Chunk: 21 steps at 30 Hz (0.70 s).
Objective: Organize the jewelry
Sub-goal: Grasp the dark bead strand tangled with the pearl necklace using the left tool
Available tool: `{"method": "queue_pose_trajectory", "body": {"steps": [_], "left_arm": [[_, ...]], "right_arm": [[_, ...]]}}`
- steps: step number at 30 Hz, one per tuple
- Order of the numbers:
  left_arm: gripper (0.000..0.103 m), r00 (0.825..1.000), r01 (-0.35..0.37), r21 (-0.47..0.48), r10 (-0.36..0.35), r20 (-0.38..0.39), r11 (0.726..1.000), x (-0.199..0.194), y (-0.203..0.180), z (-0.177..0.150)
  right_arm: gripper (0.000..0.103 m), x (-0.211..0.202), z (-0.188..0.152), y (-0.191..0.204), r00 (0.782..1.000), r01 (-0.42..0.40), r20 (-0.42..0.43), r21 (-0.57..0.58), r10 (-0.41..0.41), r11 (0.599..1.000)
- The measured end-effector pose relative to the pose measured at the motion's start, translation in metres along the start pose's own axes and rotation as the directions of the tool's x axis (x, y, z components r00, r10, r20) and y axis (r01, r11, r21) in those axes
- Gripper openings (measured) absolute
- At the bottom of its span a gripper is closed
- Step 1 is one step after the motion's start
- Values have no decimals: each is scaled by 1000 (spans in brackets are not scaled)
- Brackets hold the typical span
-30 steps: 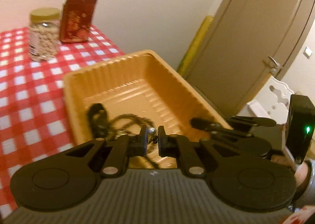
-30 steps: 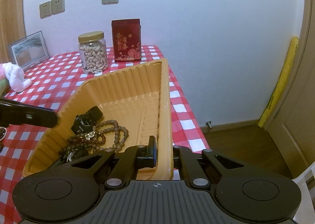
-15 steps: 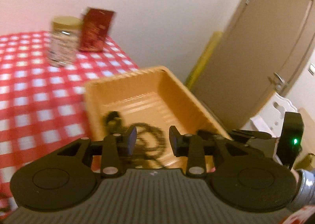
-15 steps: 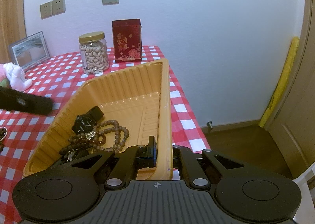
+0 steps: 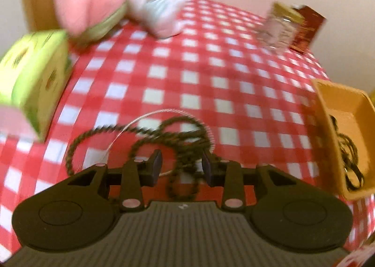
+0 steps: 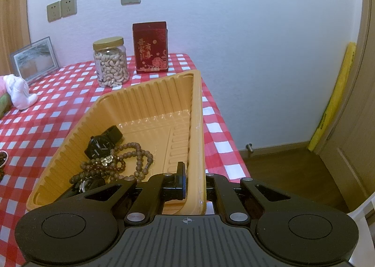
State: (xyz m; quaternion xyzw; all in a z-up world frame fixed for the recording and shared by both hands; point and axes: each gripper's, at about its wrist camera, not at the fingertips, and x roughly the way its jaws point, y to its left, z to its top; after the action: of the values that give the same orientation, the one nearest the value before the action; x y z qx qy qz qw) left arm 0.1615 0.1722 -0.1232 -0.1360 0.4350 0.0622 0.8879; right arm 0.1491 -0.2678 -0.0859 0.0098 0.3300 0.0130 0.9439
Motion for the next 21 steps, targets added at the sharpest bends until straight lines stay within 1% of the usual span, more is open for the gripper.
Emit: {"method": "queue_pose_trajectory", "body": {"steps": [2, 3, 4, 6, 8, 9, 12, 16, 18, 20, 21], "left_arm": [[35, 1000, -14, -39, 14, -3, 999, 7, 4, 0], [39, 1000, -21, -60, 20, -6, 998, 10, 9, 0], [41, 1000, -22, -79, 22, -9, 997, 13, 9, 1], [41, 1000, -16, -115, 15, -6, 993, 19, 10, 4], [44, 1000, -26, -131, 25, -6, 991, 24, 7, 7], [47, 999, -33, -119, 34, 7, 992, 27, 3, 8], [51, 998, -63, -61, 65, 24, 996, 35, -10, 8], [50, 991, -122, 43, 119, 63, 992, 43, -25, 4], [46, 985, -157, 98, 148, 88, 983, 45, -31, -1], [40, 984, -155, 128, 142, 108, 980, 45, -32, -5], [31, 985, -144, 135, 130, 111, 980, 44, -33, -6]], "right_arm": [[4, 0, 0, 0, 1000, 0, 0, 0, 0, 1000], [4, 0, 0, 0, 1000, 0, 1, -1, 0, 1000], [4, 0, 0, 0, 1000, 1, 1, -3, -1, 1000], [4, 1, 0, 0, 1000, 2, 0, -3, -2, 1000], [4, 0, 0, 1, 1000, 3, 0, -2, -3, 1000], [4, 0, 0, 1, 1000, 2, 1, -3, -2, 1000], [4, 0, 0, 0, 1000, 3, 1, -3, -3, 1000], [4, 0, 0, 1, 1000, 3, 0, -3, -3, 1000], [4, 0, 0, 1, 1000, 3, -1, -3, -3, 1000], [4, 0, 0, 1, 1000, 4, 0, -3, -4, 1000], [4, 0, 0, 1, 1000, 3, -1, -2, -3, 1000]]}}
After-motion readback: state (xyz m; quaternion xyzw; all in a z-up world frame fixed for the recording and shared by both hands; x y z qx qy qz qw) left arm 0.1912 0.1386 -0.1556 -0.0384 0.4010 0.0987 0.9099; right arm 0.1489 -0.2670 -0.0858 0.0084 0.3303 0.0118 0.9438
